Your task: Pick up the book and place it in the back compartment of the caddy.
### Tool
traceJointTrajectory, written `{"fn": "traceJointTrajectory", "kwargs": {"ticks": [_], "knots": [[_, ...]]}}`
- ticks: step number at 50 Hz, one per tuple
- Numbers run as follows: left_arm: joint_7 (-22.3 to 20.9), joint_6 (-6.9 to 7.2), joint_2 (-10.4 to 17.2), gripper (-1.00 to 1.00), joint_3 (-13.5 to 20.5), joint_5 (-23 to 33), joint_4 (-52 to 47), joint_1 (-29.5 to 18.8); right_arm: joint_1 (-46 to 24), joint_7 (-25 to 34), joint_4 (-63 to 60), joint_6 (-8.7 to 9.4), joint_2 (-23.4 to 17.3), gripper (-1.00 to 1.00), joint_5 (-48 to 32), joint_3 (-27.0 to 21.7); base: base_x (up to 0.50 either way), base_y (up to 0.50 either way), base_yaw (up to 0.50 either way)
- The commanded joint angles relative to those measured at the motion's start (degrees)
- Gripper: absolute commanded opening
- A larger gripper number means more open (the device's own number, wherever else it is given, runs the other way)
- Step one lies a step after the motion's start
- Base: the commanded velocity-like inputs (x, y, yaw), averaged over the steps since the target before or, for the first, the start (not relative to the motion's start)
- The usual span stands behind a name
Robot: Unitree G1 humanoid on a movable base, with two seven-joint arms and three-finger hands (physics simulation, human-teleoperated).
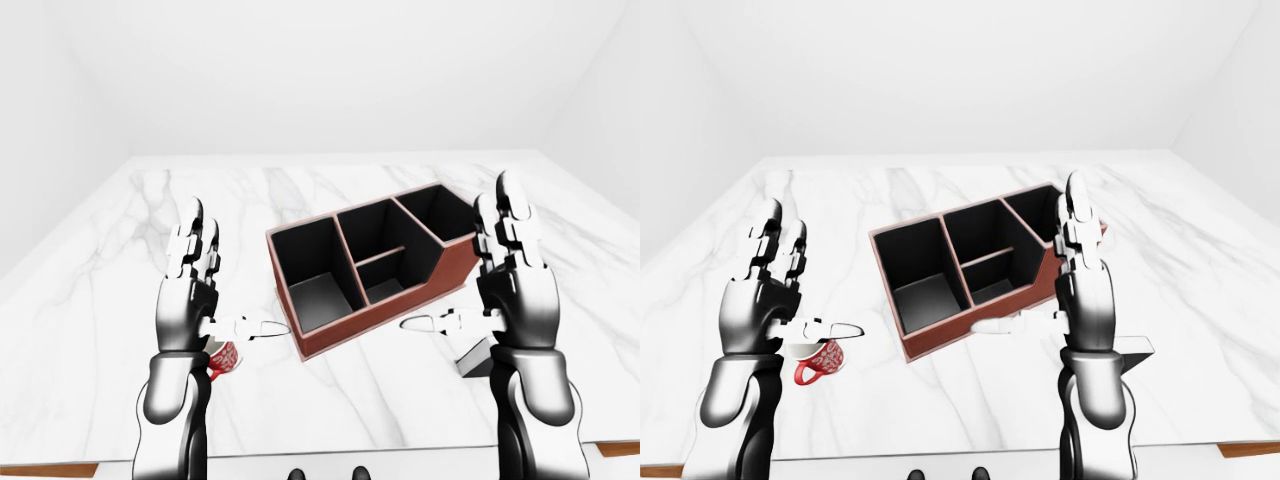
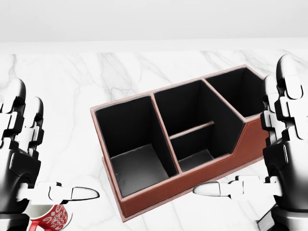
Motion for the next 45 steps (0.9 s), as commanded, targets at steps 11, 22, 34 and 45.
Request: {"fn": "traceJointTrajectory", "kwargs": {"ticks": [11,22,34,45], "knots": [[0.12,0.00,0.03,1.00,0.01,0.08,0.27,-0.02,-1.15,1.85,-1.89,0.00,-1.65,1.00,-9.32,-2.69,0.00,0.00,0.00],[0.15,0.00,0.00,1.00,-0.19,0.27,0.48,0.10,-0.84,3.82,-2.75,0.00,-1.43,1.00,-13.04,-4.16,0.00,0.00,0.00],[0.17,0.00,0.06,1.00,0.03,0.18,0.66,-0.11,-0.95,6.65,-4.41,0.00,-2.11,1.00,-18.02,-6.50,0.00,0.00,0.00],[0.16,0.00,0.02,1.00,-0.11,0.30,0.87,0.07,-1.75,7.87,-5.72,0.00,-1.96,1.00,-18.00,-8.73,0.00,0.00,0.00]]}}
